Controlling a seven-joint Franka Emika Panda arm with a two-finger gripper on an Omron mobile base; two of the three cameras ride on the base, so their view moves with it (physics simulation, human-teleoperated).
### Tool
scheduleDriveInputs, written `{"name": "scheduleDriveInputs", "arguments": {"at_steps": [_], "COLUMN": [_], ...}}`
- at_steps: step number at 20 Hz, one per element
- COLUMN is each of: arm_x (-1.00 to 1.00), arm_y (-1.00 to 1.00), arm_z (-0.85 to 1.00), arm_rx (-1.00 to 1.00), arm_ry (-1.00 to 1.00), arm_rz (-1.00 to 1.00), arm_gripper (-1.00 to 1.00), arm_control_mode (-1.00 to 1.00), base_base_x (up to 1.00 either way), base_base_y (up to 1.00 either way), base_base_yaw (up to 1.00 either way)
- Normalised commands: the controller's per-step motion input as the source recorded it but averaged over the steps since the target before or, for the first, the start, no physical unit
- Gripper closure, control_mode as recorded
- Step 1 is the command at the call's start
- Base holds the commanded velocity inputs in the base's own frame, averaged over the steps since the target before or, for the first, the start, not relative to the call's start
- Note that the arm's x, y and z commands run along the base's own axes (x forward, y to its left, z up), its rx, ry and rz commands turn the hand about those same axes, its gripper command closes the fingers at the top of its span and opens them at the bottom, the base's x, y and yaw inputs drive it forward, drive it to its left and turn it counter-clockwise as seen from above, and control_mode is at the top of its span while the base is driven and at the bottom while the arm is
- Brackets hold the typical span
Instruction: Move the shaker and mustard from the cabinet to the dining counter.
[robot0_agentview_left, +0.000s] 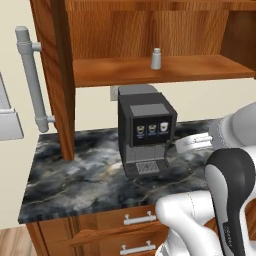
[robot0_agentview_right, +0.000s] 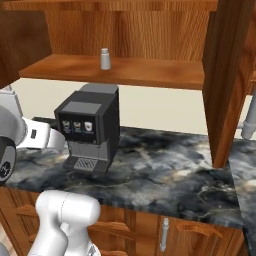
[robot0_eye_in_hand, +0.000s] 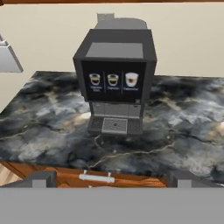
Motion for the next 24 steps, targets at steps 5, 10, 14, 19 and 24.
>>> {"name": "scheduleDriveInputs", "arguments": {"at_steps": [5, 10, 14, 19, 24], "arm_x": [0.0, 0.0, -0.1, -0.22, -0.03], "arm_y": [0.0, 0.0, 0.0, 0.0, -0.11], "arm_z": [0.0, 0.05, 0.43, 0.65, 0.56], "arm_rx": [0.0, 0.0, 0.0, 0.0, 0.0], "arm_ry": [0.0, -0.02, -0.03, 0.0, 0.0], "arm_rz": [0.0, 0.0, 0.0, -0.06, -0.09], "arm_gripper": [-1.0, -1.0, -1.0, -1.0, -1.0], "arm_control_mode": [1.0, -1.0, -1.0, -1.0, -1.0], "base_base_x": [0.0, 0.0, 0.0, 0.0, 0.0], "base_base_y": [-0.01, -0.01, 0.0, 0.0, 0.0], "base_base_yaw": [0.0, 0.0, 0.0, 0.0, 0.0]}}
